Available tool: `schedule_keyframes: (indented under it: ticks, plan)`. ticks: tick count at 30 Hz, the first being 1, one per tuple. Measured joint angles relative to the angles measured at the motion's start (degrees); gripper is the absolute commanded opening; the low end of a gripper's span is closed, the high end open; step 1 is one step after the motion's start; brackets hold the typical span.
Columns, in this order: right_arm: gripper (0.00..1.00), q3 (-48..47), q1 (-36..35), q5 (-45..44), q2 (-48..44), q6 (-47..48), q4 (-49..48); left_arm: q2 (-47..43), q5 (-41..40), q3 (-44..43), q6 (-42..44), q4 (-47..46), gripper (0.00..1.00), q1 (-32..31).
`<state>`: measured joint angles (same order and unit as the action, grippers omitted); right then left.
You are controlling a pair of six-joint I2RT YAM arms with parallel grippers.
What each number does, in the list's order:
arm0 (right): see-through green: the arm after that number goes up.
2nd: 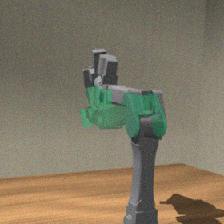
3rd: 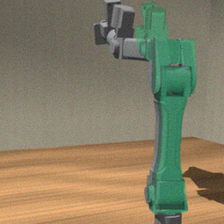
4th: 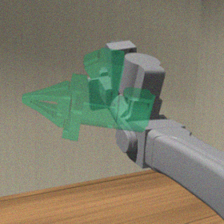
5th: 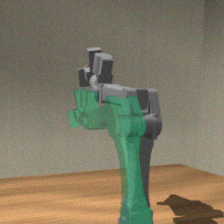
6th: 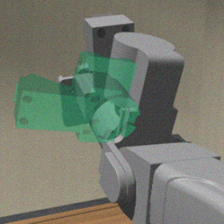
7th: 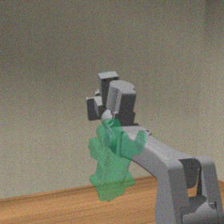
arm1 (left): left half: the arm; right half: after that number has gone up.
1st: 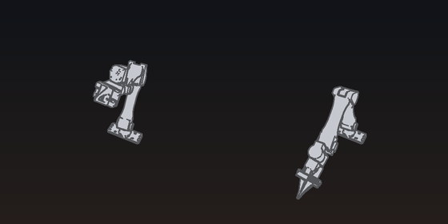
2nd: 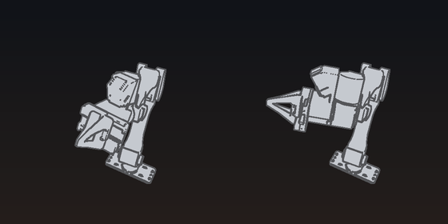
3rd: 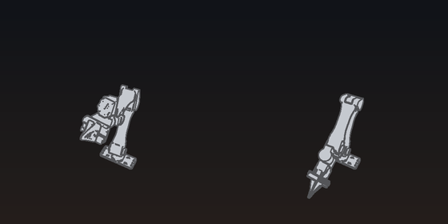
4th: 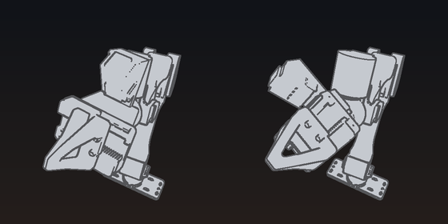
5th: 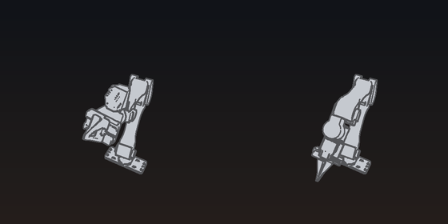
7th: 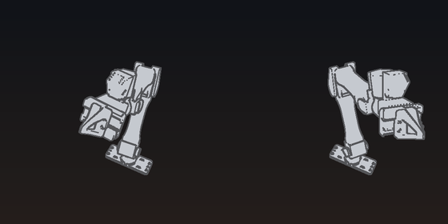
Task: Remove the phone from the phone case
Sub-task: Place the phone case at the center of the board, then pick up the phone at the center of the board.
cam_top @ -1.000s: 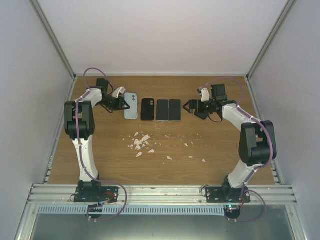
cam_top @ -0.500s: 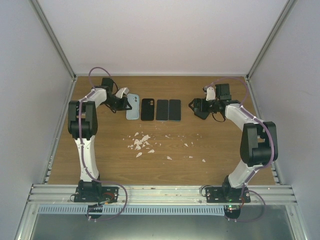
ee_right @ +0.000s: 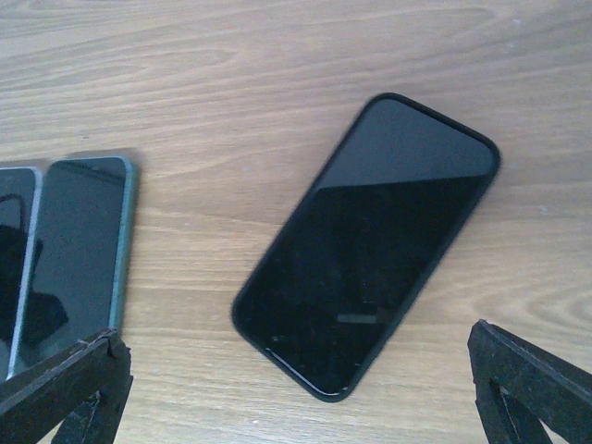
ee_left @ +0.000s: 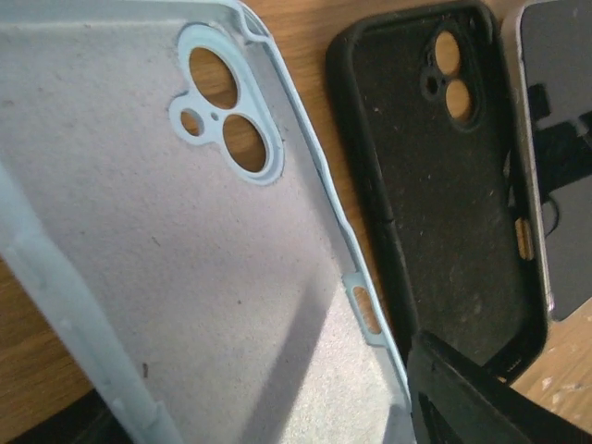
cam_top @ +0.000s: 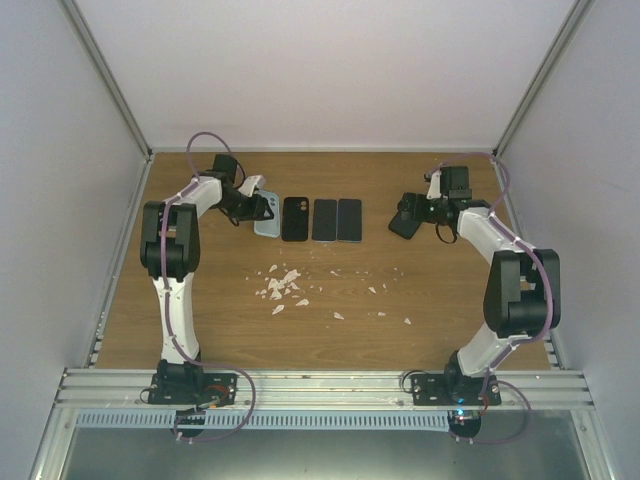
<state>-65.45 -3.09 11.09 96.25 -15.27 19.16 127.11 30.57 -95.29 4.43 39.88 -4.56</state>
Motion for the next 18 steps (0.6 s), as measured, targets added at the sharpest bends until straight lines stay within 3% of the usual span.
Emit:
schedule_keyframes:
  ticks: [3, 4, 18]
  plan:
    - [1.00, -0.1, 0.0, -3.3, 0.5, -1.6, 0.8, -1.0, -0.7, 0.6, -0.2, -0.2, 0.97, -0.5]
    - [1.00, -0.5, 0.0, -4.5, 0.9, -2.4, 1.2, -1.4, -1.2, 0.8, 0.0, -0.2, 0.99, -0.7]
    - [1.00, -9.6, 0.0, -12.5, 14.6, -11.1, 6.5, -9.8, -5.6, 5.3, -1.5, -2.4, 0.99, -0.7]
